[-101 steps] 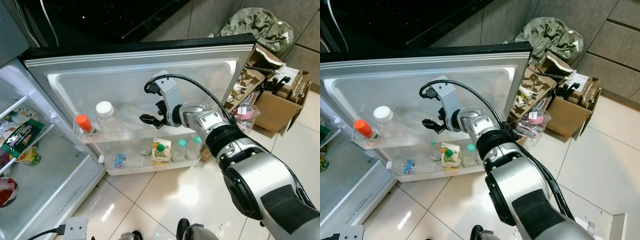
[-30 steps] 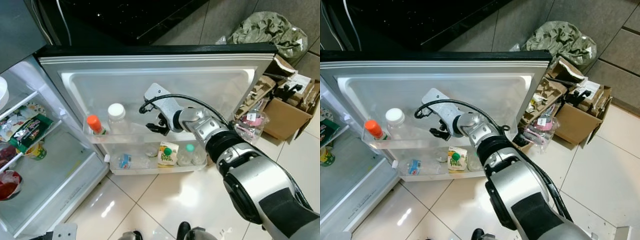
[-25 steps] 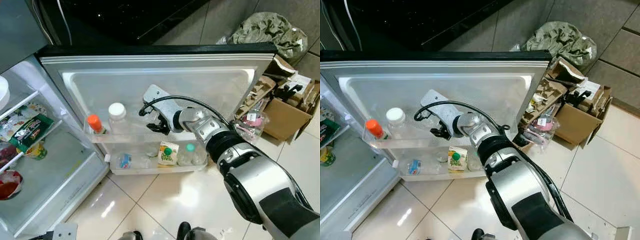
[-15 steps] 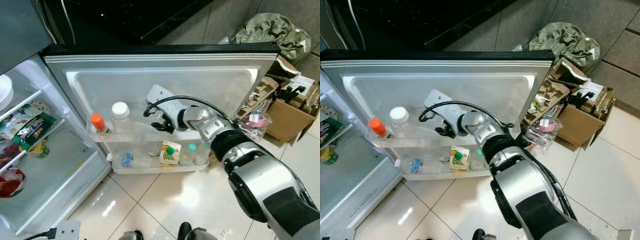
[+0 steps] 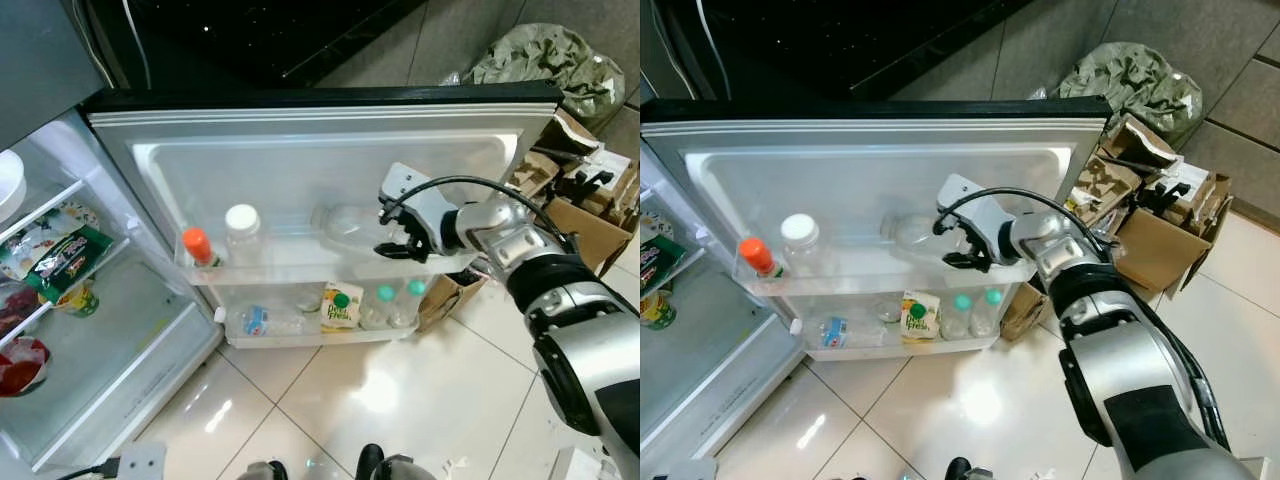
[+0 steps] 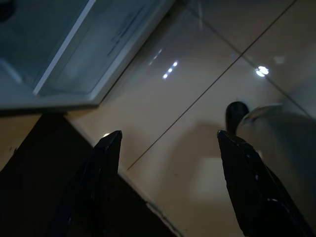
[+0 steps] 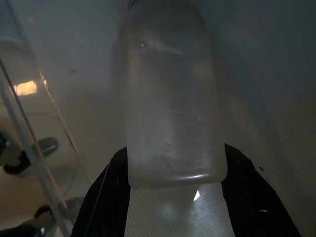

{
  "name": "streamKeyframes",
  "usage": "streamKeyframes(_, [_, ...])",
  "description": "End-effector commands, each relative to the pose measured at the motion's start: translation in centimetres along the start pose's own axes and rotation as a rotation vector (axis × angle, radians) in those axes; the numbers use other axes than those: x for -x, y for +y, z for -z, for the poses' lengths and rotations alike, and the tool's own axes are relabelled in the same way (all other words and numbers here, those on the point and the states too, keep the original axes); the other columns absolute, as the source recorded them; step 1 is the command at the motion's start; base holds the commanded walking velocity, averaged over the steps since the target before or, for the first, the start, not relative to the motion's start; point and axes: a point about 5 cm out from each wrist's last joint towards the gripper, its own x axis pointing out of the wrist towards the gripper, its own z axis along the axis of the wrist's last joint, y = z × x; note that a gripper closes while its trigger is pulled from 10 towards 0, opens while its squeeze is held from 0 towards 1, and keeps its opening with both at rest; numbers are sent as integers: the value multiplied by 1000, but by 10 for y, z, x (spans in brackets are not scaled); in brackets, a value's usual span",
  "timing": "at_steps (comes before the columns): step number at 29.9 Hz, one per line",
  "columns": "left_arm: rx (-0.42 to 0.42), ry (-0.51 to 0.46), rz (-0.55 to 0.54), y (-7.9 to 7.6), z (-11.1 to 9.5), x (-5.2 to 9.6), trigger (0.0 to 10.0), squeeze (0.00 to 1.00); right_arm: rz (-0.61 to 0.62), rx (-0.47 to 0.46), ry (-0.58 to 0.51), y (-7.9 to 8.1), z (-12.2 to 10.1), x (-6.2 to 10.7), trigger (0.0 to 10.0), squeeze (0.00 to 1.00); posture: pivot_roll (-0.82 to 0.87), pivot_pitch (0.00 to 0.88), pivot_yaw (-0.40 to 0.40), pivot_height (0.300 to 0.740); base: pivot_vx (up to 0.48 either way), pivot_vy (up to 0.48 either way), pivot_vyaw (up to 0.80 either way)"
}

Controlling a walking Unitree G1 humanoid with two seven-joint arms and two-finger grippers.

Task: Restocking fridge

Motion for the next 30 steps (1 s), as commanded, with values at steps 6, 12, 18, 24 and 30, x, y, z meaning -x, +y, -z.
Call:
streamKeyframes(6, [-14,68,3,2,18,3,10000,0,-36,-94,70,11,28,-3,10000,0,2,338,-23,710,0,0,0])
streamKeyframes(12, [-15,64,-5,4,17,3,10000,0,-110,-74,23,18,15,-10,10000,0,15,336,-22,710,0,0,0])
streamKeyframes(18, [-18,64,-6,5,17,3,10000,0,-91,-120,-21,17,1,-16,10000,0,21,336,-21,710,0,0,0])
streamKeyframes(24, [-16,60,-11,6,16,2,10000,0,-81,-110,-35,20,-11,-23,10000,0,26,337,-20,710,0,0,0])
streamKeyframes(30, [-16,62,-15,7,17,3,10000,0,-38,12,-18,20,-21,-28,10000,0,26,337,-20,710,0,0,0])
